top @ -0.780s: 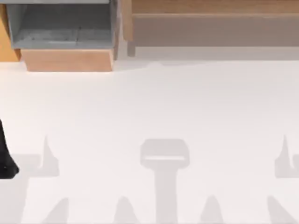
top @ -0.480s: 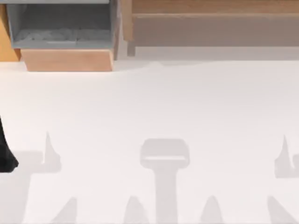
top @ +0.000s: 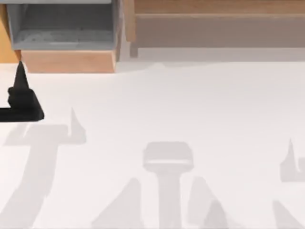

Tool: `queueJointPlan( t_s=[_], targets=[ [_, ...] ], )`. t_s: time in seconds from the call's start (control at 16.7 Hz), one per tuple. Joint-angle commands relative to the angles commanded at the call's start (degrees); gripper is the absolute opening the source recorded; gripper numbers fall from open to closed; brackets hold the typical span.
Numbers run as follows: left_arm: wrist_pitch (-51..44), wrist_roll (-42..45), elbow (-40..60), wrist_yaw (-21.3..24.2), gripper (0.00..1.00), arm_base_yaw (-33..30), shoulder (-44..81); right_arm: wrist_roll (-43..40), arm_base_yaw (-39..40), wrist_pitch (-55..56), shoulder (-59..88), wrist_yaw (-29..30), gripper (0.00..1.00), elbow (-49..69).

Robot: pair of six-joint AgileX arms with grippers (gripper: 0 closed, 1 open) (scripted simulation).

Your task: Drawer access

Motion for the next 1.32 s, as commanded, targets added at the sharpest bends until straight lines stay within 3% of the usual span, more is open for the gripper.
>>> queueJointPlan(
  t_s=[0.36, 0.6, 1.02, 1.32],
  targets=[
    [15.0, 0.3, 9.8, -12.4, 1.00, -12.9, 26.4, 0.0, 0.0, 0.0, 0.0, 0.0, 1.00, 0.0],
    [20.0, 0.5, 13.0, -16.6, 1.00, -17.0, 34.5, 0.0, 0.0, 0.0, 0.0, 0.0, 1.00, 0.0],
    [20.4, 1.0, 13.3, -16.4, 1.00, -16.5, 35.3, 0.0, 0.0, 0.0, 0.0, 0.0, 1.00, 0.0],
    [24.0, 12.9, 18.0, -9.0, 1.00, -6.6, 44.0, 0.0, 0.0, 0.0, 0.0, 0.0, 1.00, 0.0]
  ],
)
